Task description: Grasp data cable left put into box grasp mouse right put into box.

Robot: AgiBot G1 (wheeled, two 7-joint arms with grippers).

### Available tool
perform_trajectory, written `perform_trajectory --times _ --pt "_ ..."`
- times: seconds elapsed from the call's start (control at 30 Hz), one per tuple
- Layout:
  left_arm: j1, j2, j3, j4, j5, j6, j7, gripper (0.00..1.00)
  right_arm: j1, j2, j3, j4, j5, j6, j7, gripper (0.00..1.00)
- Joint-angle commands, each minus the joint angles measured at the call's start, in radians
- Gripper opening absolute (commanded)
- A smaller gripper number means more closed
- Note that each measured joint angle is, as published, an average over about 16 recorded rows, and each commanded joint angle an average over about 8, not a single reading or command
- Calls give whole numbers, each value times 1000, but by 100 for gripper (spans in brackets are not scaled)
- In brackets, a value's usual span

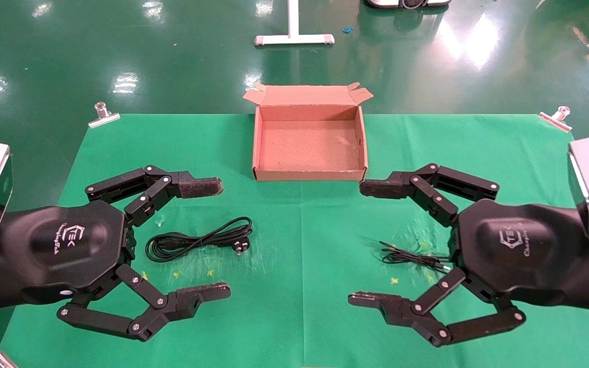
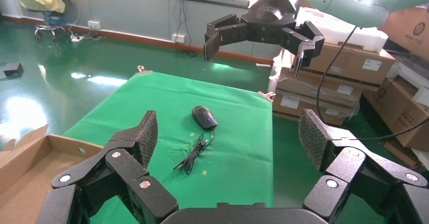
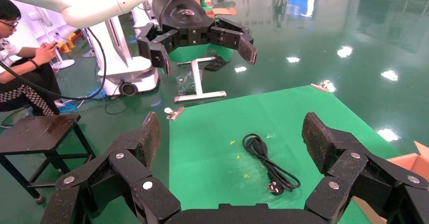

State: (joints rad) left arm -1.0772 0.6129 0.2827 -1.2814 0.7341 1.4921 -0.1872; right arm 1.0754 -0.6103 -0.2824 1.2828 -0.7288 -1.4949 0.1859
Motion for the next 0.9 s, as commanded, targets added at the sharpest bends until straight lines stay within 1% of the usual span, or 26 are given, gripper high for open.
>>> perform_trajectory --times 0.03,0.57,0.63,0.7,0.8,0.9 --pt "0 0 0 0 0 0 0 100 0 0 0 0 0 0 0 100" --pt "3 -3 4 1 8 0 -2 100 0 0 0 0 0 0 0 100" --pt "3 -11 18 -3 42 -3 -12 100 -1 4 -3 5 -15 2 -5 100" --pt "-1 -20 41 -11 94 -11 -33 100 -1 11 -12 16 -52 12 -11 100" --pt "-21 -32 95 -30 217 -26 -84 100 0 24 -41 41 -150 35 -20 100" --pt "-55 -30 153 -47 352 -38 -143 100 6 33 -79 62 -271 65 -19 100"
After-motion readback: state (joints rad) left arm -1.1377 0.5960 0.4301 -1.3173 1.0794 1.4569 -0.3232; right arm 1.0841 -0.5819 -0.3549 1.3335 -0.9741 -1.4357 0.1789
